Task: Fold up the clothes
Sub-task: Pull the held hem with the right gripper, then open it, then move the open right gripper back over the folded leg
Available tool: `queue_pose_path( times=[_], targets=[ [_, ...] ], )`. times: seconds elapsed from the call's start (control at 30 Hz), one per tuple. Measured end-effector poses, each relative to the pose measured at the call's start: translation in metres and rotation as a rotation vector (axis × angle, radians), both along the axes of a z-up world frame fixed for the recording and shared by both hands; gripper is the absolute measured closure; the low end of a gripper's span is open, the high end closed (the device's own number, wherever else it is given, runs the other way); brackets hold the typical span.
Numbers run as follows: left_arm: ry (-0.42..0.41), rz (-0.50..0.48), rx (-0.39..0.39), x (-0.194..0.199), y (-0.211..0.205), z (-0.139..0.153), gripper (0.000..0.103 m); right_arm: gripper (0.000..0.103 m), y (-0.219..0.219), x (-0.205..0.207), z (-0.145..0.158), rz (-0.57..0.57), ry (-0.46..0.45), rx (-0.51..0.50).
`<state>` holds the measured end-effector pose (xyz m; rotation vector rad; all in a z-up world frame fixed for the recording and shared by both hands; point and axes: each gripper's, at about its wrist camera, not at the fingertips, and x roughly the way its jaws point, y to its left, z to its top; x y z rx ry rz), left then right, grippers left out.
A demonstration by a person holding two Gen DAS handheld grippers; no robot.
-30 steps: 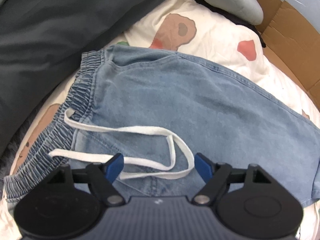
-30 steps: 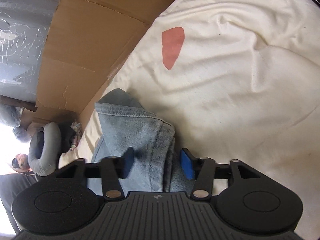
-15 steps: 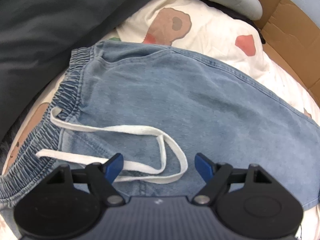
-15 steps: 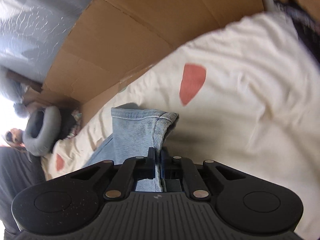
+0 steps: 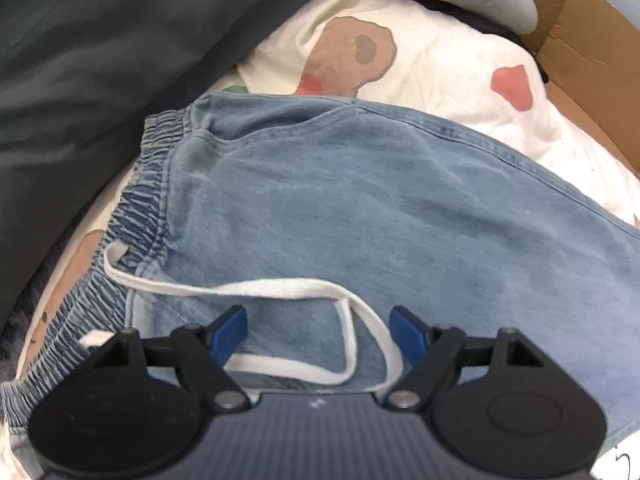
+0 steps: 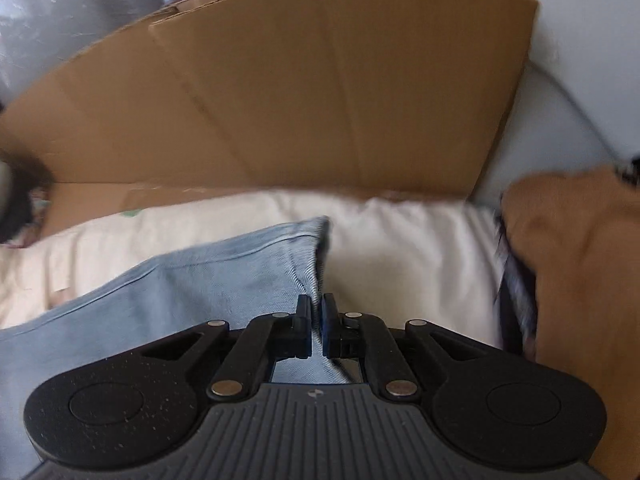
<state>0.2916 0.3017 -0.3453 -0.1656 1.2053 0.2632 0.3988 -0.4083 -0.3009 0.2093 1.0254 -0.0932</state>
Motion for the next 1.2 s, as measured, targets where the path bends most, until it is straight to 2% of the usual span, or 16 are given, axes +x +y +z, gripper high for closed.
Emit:
queue_pose_path(
  times=[0.17,0.37,0.53,0.63,0.77,0.8,1.03,1.1,1.17,1.2],
  targets=[
    [0.003,-0.022,0.019,0.008,-0.001,-0.001,0.022,0.101,0.004,0.026,-0.007,0.018,0.01,-0.132],
    [-0.006,-0.033,0.034,0.018,0.003,-0.004,0.022,0.102,-0.001,0.037,-0.015,0.022,0.029,-0.212],
    [-0.026,-0.039,0.035,0.027,0.006,-0.006,0.022,0.102,0.003,0.051,-0.025,-0.001,0.035,-0.231],
    [-0.03,-0.03,0.03,0.036,0.006,-0.004,0.023,0.099,-0.001,0.053,-0.029,-0.024,0.038,-0.185],
    [-0.058,-0.077,0.024,0.05,0.001,0.005,0.029,0.093,0.003,0.035,-0.009,-0.001,-0.011,-0.205],
    [-0.064,-0.083,0.019,0.053,0.0,0.007,0.029,0.093,0.002,0.029,-0.007,0.01,-0.012,-0.184],
    [-0.077,-0.11,0.0,0.071,-0.012,0.009,0.031,0.092,0.005,-0.027,-0.01,0.041,0.016,-0.106],
    [-0.068,-0.128,-0.002,0.076,-0.017,0.004,0.032,0.086,0.01,-0.042,-0.016,0.052,0.038,-0.105],
    [-0.059,-0.156,-0.024,0.081,-0.024,-0.002,0.032,0.072,0.011,-0.055,-0.024,0.062,0.059,-0.111],
    [-0.053,-0.17,-0.025,0.083,-0.028,-0.004,0.032,0.072,0.012,-0.061,-0.028,0.066,0.069,-0.114]
  ],
)
